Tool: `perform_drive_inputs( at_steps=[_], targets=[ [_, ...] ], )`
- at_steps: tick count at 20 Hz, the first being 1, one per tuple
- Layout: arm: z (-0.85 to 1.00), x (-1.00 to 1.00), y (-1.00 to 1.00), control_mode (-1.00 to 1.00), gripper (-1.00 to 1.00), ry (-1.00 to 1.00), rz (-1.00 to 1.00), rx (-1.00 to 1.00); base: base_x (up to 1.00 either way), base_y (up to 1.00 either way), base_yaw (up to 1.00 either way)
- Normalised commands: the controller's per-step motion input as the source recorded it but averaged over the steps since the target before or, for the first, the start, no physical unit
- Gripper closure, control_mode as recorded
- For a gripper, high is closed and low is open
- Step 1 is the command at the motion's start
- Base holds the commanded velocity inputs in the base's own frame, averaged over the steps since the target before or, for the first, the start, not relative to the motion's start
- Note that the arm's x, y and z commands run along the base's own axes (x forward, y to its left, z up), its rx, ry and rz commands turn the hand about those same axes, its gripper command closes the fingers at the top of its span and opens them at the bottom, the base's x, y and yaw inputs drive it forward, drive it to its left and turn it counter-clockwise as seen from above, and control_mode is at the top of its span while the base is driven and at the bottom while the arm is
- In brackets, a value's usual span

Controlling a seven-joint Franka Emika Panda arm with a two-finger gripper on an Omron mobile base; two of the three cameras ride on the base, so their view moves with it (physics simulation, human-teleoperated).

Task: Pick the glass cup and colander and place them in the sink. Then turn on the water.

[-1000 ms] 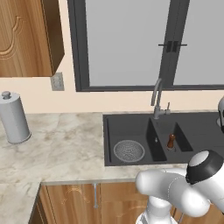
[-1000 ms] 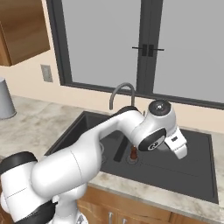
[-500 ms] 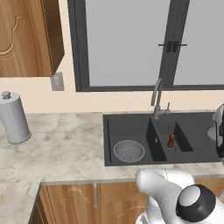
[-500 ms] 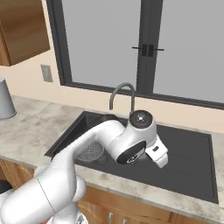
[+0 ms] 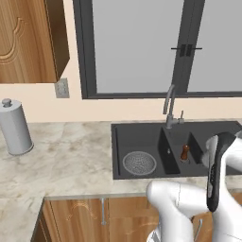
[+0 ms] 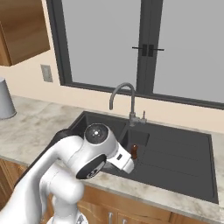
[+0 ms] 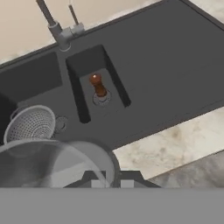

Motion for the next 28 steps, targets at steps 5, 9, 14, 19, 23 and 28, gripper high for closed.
perform_drive_inputs(
  at_steps=[5, 9, 14, 19, 23, 28],
  targets=[
    [0.00, 0.02, 1.00, -1.00, 1.00, 0.01, 0.23, -0.04, 0.00, 0.00, 0.00],
    [-0.04, 0.05, 1.00, -1.00, 1.00, 0.00, 0.19, -0.07, 0.00, 0.00, 0.00],
    [0.00, 0.07, 0.99, -1.00, 1.00, 0.00, 0.12, -0.05, 0.00, 0.00, 0.00],
    [0.00, 0.09, 0.76, -1.00, 1.00, -0.02, 0.01, -0.01, 0.00, 0.00, 0.00],
    [0.00, 0.38, 0.68, -1.00, 1.00, -0.03, -0.07, 0.00, 0.00, 0.00, 0.00],
    [0.00, 0.59, 0.38, -1.00, 1.00, 0.01, -0.05, -0.03, 0.00, 0.00, 0.00]
  ],
)
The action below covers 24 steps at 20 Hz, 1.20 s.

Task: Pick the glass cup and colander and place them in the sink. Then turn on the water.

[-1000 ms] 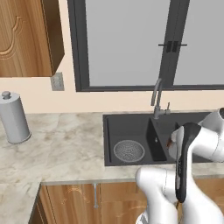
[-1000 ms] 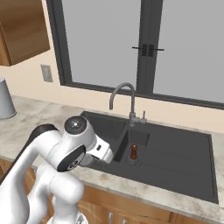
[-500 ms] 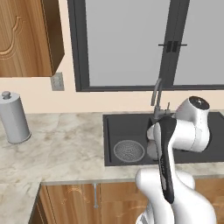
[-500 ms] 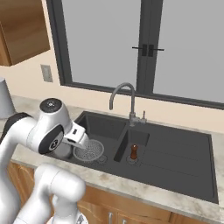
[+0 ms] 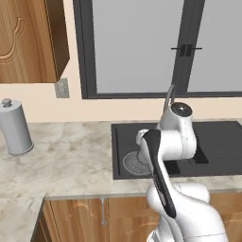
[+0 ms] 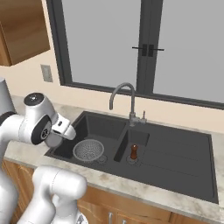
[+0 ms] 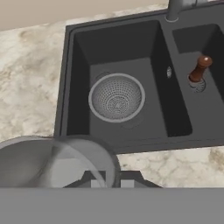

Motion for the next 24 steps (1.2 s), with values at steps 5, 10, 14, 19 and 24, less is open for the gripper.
perform_drive_inputs(
  at_steps=[5, 10, 14, 19, 24],
  targets=[
    [-0.01, 0.73, 0.05, -1.00, 1.00, 0.07, -0.01, -0.03, 0.00, 0.00, 0.00],
    [-0.12, 0.73, -0.08, -1.00, 1.00, 0.10, 0.00, 0.00, 0.00, 0.00, 0.00],
    [-0.26, 0.67, -0.13, -1.00, 1.00, 0.11, 0.02, 0.00, 0.00, 0.00, 0.00],
    [-0.33, 0.58, -0.18, -1.00, 1.00, 0.05, 0.01, 0.00, 0.00, 0.00, 0.00],
    [-0.38, 0.51, -0.27, -1.00, 1.00, 0.00, 0.00, 0.00, 0.00, 0.00, 0.00]
  ],
)
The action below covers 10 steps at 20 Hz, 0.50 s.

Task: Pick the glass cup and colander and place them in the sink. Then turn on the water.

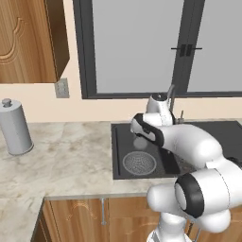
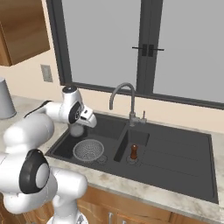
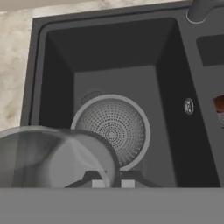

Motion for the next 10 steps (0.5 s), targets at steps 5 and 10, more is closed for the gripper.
perform_drive_inputs(
  at_steps=[5, 10],
  targets=[
    [-0.37, 0.31, -0.36, -1.00, 1.00, 0.00, 0.00, 0.00, 0.00, 0.00, 0.00],
    [-0.35, 0.00, -0.39, -1.00, 1.00, 0.00, 0.00, 0.00, 0.00, 0.00, 0.00]
  ],
)
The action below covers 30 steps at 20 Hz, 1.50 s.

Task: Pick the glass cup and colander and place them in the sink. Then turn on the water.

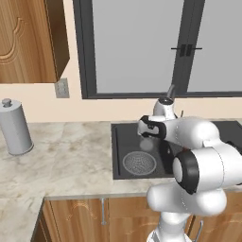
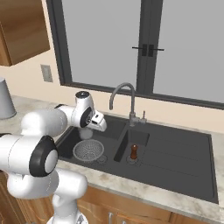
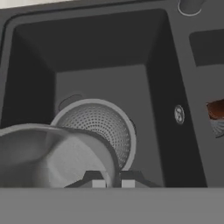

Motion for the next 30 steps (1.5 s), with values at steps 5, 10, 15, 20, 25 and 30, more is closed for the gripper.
perform_drive_inputs(
  at_steps=[5, 10, 15, 20, 25, 30],
  targets=[
    [-0.33, -0.07, -0.23, -1.00, 1.00, -0.02, 0.00, 0.00, 0.00, 0.00, 0.00],
    [-0.34, -0.10, 0.00, -1.00, 1.00, -0.10, 0.00, 0.00, 0.00, 0.00, 0.00],
    [-0.40, -0.06, 0.01, -1.00, 1.00, -0.07, 0.00, -0.01, 0.00, 0.00, 0.00],
    [-0.43, -0.20, 0.06, -1.00, 1.00, -0.08, -0.01, -0.03, 0.00, 0.00, 0.00],
    [-0.32, -0.10, 0.18, -1.00, 1.00, -0.05, -0.02, -0.06, 0.00, 0.00, 0.00],
    [-0.23, 0.00, 0.18, -1.00, 1.00, -0.03, -0.01, -0.04, 0.00, 0.00, 0.00]
  ],
)
